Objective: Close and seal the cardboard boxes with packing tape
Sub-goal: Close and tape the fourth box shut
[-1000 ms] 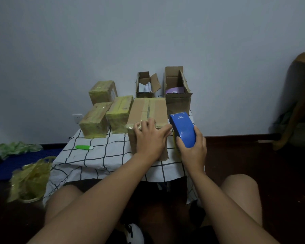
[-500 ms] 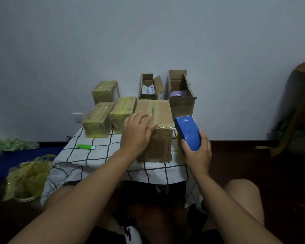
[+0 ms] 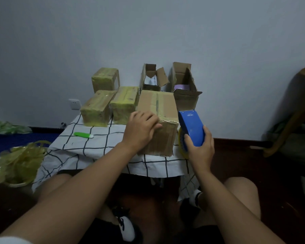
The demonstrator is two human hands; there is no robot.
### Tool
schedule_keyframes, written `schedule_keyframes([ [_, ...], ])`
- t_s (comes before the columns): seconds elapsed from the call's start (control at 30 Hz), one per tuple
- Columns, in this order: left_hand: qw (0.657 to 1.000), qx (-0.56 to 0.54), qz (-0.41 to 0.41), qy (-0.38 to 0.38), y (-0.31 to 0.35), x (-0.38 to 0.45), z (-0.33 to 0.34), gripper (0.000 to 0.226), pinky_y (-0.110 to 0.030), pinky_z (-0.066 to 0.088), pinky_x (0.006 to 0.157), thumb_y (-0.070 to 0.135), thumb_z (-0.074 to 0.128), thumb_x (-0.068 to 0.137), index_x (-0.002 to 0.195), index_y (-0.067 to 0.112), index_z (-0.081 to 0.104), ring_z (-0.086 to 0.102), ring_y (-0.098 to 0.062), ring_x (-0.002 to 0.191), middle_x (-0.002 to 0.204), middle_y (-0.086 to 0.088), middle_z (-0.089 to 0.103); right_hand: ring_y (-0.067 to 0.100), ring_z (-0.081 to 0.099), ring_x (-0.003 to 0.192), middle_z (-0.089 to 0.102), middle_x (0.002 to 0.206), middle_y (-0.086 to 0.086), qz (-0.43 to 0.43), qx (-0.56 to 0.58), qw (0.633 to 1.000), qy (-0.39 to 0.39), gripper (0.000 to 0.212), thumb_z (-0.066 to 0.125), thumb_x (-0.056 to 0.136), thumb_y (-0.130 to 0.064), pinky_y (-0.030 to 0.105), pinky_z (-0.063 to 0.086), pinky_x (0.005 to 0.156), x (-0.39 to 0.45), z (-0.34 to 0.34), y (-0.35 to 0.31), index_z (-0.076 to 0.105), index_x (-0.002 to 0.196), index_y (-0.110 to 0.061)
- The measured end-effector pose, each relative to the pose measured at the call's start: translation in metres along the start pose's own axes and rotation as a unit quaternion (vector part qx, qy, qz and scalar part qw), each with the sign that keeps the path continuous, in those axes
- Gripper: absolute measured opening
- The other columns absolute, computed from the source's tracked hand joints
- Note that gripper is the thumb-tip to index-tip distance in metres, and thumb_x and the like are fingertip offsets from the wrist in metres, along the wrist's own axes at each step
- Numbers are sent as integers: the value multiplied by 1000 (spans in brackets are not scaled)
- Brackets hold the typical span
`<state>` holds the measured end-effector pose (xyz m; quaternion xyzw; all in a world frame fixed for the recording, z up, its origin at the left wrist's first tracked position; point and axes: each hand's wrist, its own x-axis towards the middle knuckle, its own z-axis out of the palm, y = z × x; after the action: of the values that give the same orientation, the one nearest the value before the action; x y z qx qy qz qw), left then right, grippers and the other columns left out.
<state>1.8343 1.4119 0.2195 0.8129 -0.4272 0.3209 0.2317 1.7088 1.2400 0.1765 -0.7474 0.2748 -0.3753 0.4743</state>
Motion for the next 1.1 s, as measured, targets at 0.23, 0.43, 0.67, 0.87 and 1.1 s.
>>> schedule_keyframes([
  [0.23, 1000, -16, 6, -13, -7, -3, -5, 25, -39, 38, 92, 39, 55, 93, 105, 21, 67, 51, -20, 109, 109, 5, 66, 7, 42, 109, 44, 139, 6, -6, -5, 1000, -3, 69, 73, 88, -29, 24, 37, 85, -1, -1, -2, 39, 147, -23],
  [0.43, 996, -61, -49, -31, 8, 1, -5, 16, -45, 33, 103, 32, 64, 91, 103, 22, 67, 44, -23, 123, 111, 6, 64, 7, 41, 110, 44, 140, 6, -10, -6, 1000, -5, 70, 74, 87, -30, 23, 37, 84, -1, -2, -1, 39, 148, -23],
  [0.67, 966, -192, -168, 32, -6, -9, -5, 25, -31, 41, 89, 29, 56, 94, 101, 7, 66, 50, -23, 112, 114, -6, 57, 5, 41, 108, 43, 139, 4, -5, -8, 1000, -9, 69, 73, 89, -28, 5, 32, 72, 0, -1, 1, 39, 148, -23],
  [0.87, 977, -156, -142, -6, -10, -6, -4, 24, -32, 40, 84, 32, 54, 95, 108, 14, 63, 49, -23, 106, 109, -3, 55, 4, 40, 107, 43, 137, 3, -5, -8, 1000, -10, 69, 72, 89, -28, 2, 31, 69, 1, -2, 1, 38, 148, -22],
  [1.1, 984, -130, -121, -21, -6, -2, -15, 9, -28, 37, 81, 16, 62, 93, 98, 9, 66, 47, -18, 101, 102, -3, 55, 7, 43, 106, 45, 137, 4, -3, 2, 1000, -4, 69, 74, 88, -29, 10, 34, 77, 0, -1, 1, 40, 147, -24],
])
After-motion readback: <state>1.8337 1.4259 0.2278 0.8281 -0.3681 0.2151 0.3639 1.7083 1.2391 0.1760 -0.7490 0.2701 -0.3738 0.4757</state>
